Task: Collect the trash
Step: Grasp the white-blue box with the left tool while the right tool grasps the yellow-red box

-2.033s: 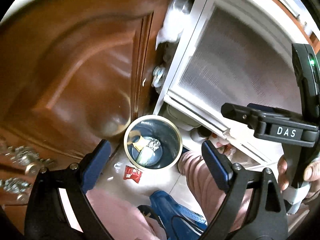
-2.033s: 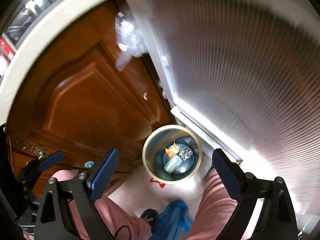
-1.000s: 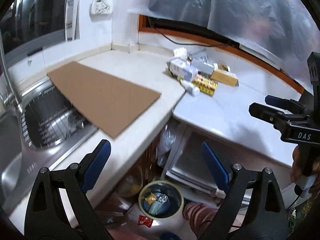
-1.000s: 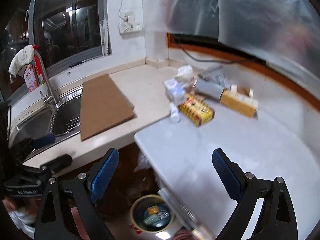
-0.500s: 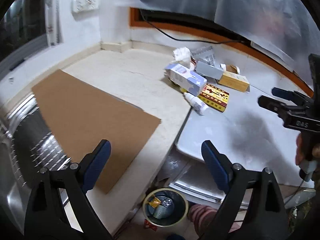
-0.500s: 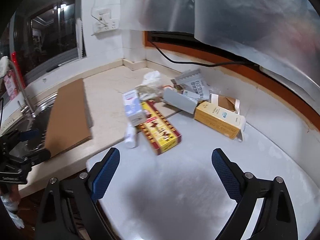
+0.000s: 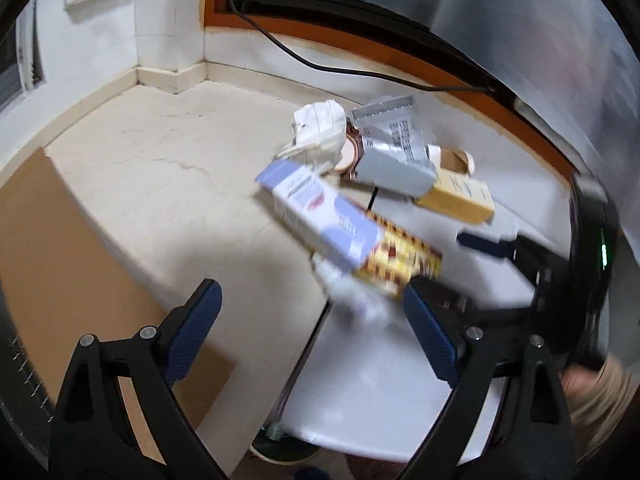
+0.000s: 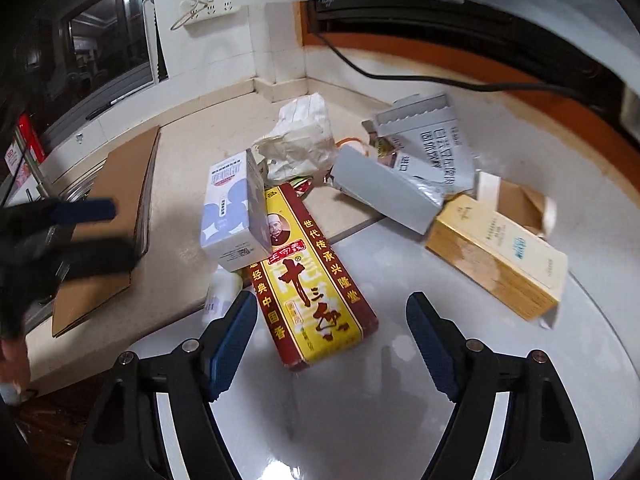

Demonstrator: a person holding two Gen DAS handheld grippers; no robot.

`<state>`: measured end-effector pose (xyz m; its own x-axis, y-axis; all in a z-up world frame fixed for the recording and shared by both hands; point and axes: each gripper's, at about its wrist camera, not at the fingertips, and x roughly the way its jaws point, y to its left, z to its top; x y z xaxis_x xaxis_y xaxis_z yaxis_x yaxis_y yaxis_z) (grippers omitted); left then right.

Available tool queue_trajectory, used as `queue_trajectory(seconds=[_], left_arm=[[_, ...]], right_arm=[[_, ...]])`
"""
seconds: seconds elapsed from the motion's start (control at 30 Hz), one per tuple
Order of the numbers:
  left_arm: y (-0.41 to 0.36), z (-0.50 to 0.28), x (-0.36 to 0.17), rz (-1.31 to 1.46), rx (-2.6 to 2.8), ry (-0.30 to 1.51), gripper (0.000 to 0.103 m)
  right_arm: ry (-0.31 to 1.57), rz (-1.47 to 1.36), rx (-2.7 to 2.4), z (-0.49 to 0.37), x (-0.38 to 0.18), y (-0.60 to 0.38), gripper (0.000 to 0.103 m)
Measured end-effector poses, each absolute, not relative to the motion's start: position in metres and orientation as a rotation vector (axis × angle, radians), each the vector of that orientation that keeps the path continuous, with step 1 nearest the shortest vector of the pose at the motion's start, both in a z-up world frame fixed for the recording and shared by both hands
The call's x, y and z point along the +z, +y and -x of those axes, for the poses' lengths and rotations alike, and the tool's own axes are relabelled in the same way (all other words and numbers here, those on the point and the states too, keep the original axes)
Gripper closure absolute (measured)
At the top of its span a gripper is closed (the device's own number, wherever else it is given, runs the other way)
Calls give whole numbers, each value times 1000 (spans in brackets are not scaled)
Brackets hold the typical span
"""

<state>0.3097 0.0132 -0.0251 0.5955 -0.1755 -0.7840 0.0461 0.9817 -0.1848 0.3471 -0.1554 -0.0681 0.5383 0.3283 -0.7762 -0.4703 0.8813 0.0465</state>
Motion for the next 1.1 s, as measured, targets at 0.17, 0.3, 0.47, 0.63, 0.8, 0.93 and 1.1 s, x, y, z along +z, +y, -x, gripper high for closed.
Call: queue_trajectory(seconds=[0.17,0.3,0.47,0.63,0.8,0.93,1.1], left_arm=[[9,-365,-40,224,-69,995,13],[9,-391,-59,290,-40,1038,12],[14,-398,-71,340,-28,1067,18],[15,-395,-78,352,-36,1077,18],[18,-385,-84,370,-67,1089,54],[23,-373,-87,381,-90,1069,70],[33,-348,-73,382,-109,1011,70]], right_arm=[[894,171,517,-355,-77,-152,24],[899,186,555,-354,-81,-146,24],[898,248,557,-357,-91,-135,23],[889,263,566,-360,-98,-127,33],[890,256,566,-359,-99,-130,35],[876,254,543,-349,-95,-136,36],[833,235,501,-329,-76,-148,37]])
